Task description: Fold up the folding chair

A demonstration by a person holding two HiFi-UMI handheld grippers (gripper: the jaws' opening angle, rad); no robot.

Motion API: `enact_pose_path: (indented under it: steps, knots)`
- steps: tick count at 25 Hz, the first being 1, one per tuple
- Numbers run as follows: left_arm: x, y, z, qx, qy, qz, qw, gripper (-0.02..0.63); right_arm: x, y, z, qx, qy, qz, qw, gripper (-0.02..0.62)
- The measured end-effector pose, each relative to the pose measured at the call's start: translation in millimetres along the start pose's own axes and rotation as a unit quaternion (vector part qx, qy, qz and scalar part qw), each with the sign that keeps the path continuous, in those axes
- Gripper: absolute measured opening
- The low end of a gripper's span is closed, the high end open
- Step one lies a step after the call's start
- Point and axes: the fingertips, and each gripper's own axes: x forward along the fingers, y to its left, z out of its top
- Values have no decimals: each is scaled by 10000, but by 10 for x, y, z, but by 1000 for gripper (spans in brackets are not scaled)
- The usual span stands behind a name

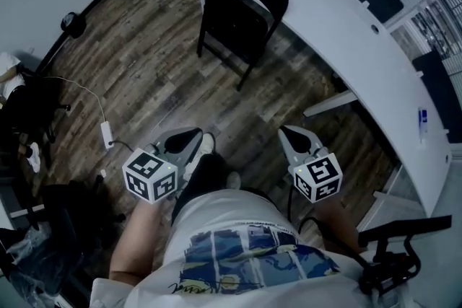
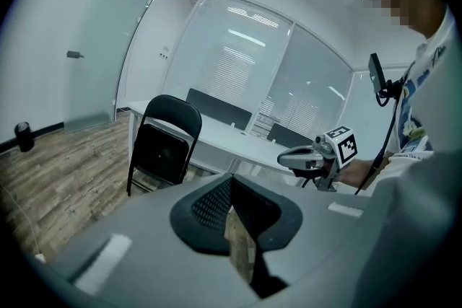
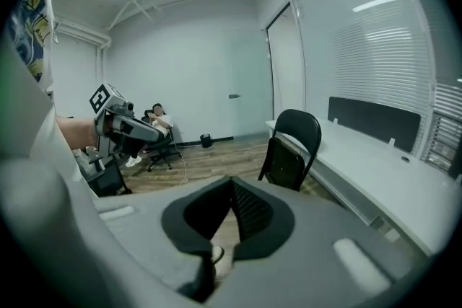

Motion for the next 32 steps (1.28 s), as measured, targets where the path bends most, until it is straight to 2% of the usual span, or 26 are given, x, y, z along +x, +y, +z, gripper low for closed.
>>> enact_pose_path:
  steps: [5, 12, 17, 20, 26, 32]
  knots:
    - [-120, -170, -62, -1, 22, -37, 10000, 6, -238, 130, -92, -60, -57, -126, 9999, 3]
    - [-255, -273, -28, 359, 54, -318, 9988, 6, -501, 396, -100, 66, -188, -516, 9985, 3]
    - [-583, -201, -49, 379, 25, -536, 9978, 6, -433, 819, 48, 35, -226, -534, 9983, 3]
    - [-684, -104, -61, 325, 47, -587, 9977, 6, -350, 928, 143, -9, -253, -544, 9982, 3]
    - [-956, -159, -93, 666, 45, -782, 9947, 6, -355, 1322, 163, 12, -251, -643, 9976, 3]
    - [-1133, -50, -213, 644, 86, -889, 9939, 6, -239, 1613, 221, -60, -247, -624, 9977, 3]
